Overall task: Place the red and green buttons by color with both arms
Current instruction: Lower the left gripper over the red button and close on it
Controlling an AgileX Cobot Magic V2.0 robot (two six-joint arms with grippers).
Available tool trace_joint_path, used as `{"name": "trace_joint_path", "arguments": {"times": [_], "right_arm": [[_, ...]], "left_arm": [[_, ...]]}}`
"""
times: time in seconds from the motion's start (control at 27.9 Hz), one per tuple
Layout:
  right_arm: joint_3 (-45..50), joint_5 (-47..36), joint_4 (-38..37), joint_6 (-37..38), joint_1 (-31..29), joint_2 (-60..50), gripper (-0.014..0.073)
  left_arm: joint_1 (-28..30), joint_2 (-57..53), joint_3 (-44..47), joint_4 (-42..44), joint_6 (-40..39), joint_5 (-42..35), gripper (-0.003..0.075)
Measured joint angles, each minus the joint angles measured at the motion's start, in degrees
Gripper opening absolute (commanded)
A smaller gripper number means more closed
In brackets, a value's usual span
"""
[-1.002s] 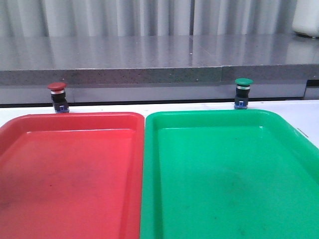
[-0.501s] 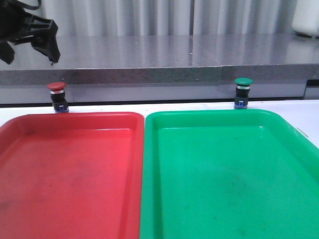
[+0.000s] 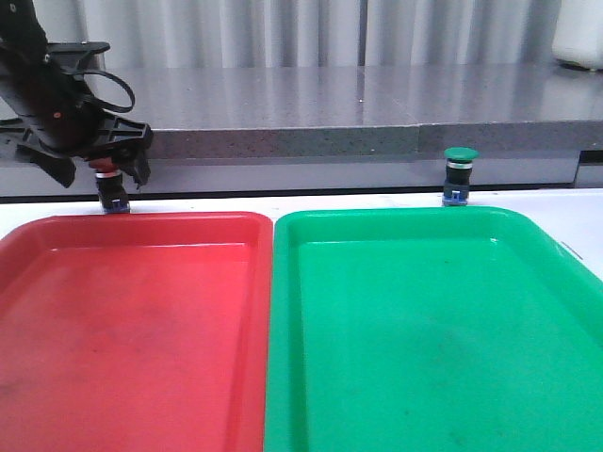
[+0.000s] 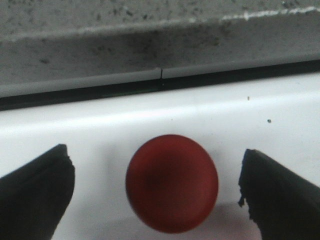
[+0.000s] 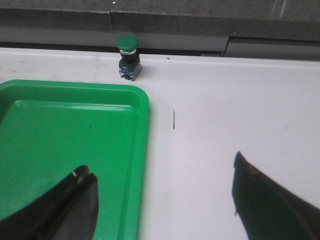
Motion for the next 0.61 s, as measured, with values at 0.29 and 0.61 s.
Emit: {"name": "trace_joint_path", "arguments": {"times": [0.29, 0.61], "right_arm": [[0.00, 0.00, 0.00, 0.00, 0.00, 0.00, 0.0574], [0.00, 0.00, 0.00, 0.00, 0.00, 0.00, 0.0574]], "left_arm": [[0.00, 0.67, -0.42, -1.10, 0.00, -1.52, 0.0222], [0.00, -2.24, -0.42, -1.10, 0.00, 1.73, 0.0198]]}}
